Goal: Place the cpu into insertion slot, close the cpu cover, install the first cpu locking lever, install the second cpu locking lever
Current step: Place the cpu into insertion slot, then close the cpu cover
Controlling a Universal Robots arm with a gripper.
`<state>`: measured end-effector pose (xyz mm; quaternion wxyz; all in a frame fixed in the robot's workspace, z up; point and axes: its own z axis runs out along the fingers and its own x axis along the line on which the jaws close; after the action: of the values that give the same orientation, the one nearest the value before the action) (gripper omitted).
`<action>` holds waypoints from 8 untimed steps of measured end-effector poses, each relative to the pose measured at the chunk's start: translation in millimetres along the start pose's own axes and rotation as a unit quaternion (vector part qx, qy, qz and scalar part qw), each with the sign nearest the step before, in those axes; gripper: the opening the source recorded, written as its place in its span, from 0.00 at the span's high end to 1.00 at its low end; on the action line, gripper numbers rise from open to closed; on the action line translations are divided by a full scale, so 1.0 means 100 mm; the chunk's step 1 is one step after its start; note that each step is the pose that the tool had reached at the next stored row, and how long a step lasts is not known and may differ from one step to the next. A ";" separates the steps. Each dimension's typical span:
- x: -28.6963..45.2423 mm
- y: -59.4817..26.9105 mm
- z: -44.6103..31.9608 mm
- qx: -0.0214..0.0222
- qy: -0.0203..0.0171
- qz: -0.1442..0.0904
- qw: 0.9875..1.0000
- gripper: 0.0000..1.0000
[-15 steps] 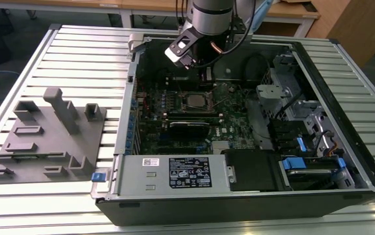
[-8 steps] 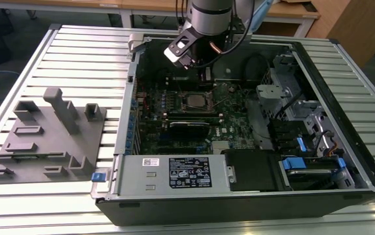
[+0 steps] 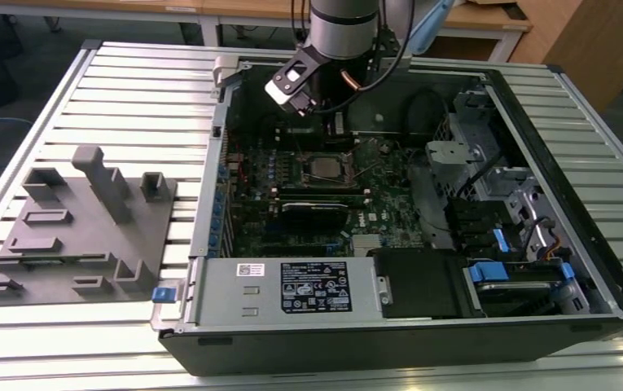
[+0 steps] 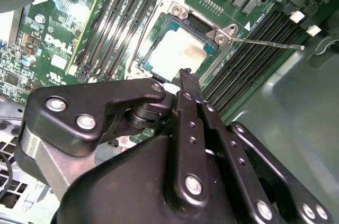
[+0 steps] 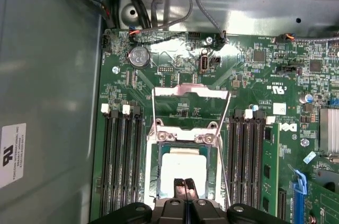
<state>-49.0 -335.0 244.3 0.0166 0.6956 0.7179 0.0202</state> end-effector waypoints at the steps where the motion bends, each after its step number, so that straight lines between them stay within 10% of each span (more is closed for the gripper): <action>1: 0.000 -0.001 0.000 0.000 0.000 0.000 1.000 0.90; 8: 0.001 -0.030 -0.001 0.000 0.000 0.000 1.000 0.90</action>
<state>-52.0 -335.0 244.3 0.0166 0.6957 0.7179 0.0202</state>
